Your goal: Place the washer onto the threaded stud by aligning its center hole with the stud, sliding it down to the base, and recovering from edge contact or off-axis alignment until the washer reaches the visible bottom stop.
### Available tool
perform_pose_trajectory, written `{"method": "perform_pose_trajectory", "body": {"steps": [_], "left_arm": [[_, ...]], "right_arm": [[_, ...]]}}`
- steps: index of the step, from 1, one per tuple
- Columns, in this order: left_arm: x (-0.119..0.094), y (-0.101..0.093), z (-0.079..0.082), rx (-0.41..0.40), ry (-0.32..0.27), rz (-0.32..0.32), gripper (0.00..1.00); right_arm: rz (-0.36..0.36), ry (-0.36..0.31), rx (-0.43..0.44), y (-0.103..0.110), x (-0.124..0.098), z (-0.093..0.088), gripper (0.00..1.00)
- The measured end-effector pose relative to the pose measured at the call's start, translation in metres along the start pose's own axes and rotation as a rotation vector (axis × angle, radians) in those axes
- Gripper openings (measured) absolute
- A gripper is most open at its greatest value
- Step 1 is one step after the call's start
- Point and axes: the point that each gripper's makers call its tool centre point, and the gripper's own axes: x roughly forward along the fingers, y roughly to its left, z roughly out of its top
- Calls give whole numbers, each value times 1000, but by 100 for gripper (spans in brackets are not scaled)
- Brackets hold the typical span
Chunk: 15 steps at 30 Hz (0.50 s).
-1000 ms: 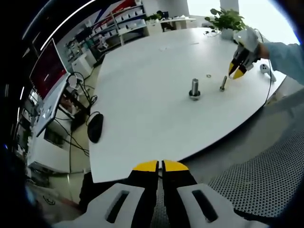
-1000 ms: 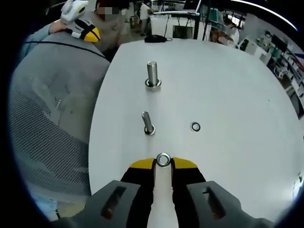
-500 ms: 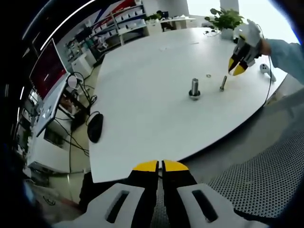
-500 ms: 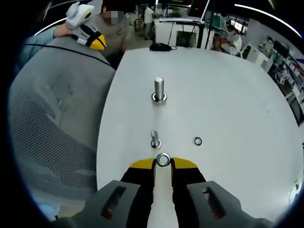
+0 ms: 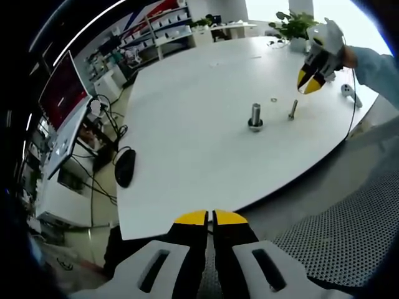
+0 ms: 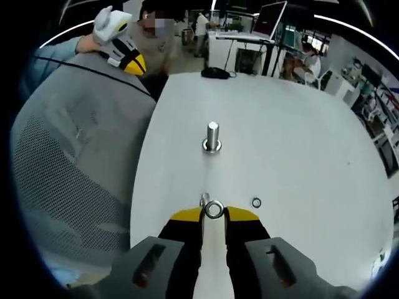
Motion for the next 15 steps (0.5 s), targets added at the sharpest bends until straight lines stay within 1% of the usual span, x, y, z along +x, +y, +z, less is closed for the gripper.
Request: {"method": "perform_pose_trajectory", "body": {"steps": [2,4,7,9,15], "left_arm": [[0,0,0,0,0,0,0],[0,0,0,0,-1,0,0],[0,0,0,1,-2,1,0],[0,0,1,0,-2,0,0],[0,0,1,-1,-5,0,0]], "right_arm": [[-4,1,-9,0,0,2,14],[-13,11,-35,0,0,3,14],[-16,3,-46,1,2,7,14],[-23,9,-70,2,4,9,14],[-14,-3,-74,8,7,17,14]]}}
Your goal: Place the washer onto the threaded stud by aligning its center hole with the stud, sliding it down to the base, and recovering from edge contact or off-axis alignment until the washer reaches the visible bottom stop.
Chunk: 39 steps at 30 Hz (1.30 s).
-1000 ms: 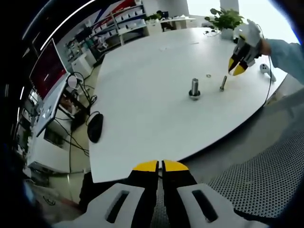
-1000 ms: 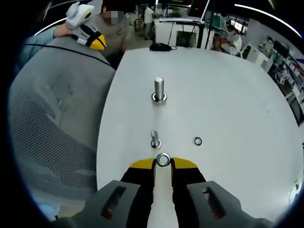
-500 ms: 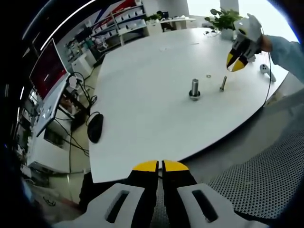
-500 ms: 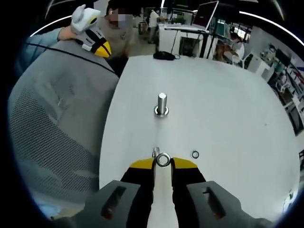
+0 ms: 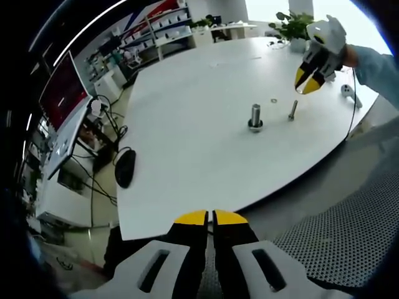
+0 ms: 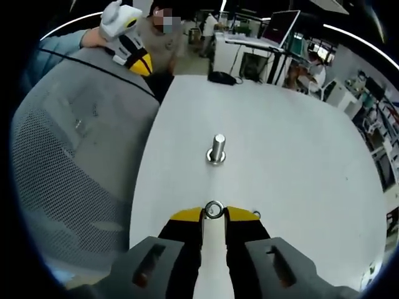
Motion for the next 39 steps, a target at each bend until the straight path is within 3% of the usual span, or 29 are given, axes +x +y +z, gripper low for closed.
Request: {"method": "perform_pose_trajectory", "body": {"steps": [15,39], "left_arm": [[-1,0,1,-3,-6,0,0],[-1,0,1,-4,-9,1,0]], "right_arm": [[9,-20,14,7,5,8,14],[7,50,34,4,16,-13,14]]}}
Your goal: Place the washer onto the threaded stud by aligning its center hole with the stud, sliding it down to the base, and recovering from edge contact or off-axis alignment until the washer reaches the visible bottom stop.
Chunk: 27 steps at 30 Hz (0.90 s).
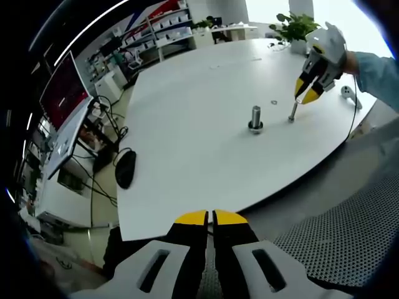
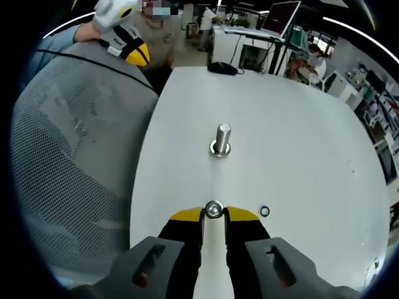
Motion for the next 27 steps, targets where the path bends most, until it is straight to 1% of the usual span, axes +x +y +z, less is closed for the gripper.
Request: {"method": "perform_pose_trajectory", "body": {"steps": [18,27], "left_arm": [[1,0,-1,0,5,-2,0],[1,0,-1,-1,6,-2,0]], "right_arm": [[15,20,-2,0,8,-5,14],[23,40,-22,-1,11,-5,14]]}}
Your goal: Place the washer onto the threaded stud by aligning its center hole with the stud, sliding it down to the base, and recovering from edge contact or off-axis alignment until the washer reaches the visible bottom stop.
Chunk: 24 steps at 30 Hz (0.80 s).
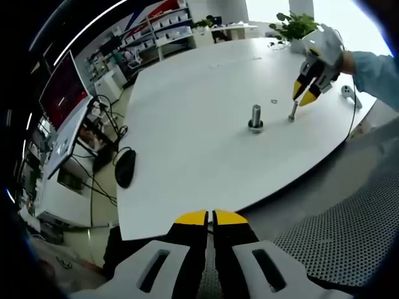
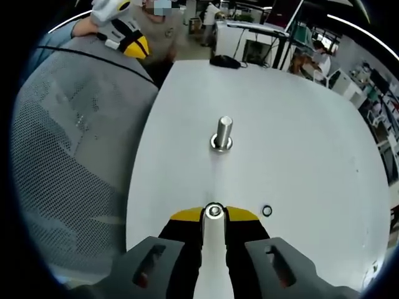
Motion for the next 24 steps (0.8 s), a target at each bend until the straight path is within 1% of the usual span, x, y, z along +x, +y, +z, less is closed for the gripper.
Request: {"method": "perform_pose_trajectory", "body": {"steps": [4,10,17,24], "left_arm": [[0,0,0,1,2,0,0],[0,0,0,-1,0,-1,0],[0,0,0,-1,0,-1,0],[0,0,0,0,0,-1,0]], "right_arm": [[-3,-1,2,-2,1,3,14],[4,1,-7,3,1,4,14],[0,25,-27,3,0,1,14],[-1,45,-52,4,-2,2,14]]}}
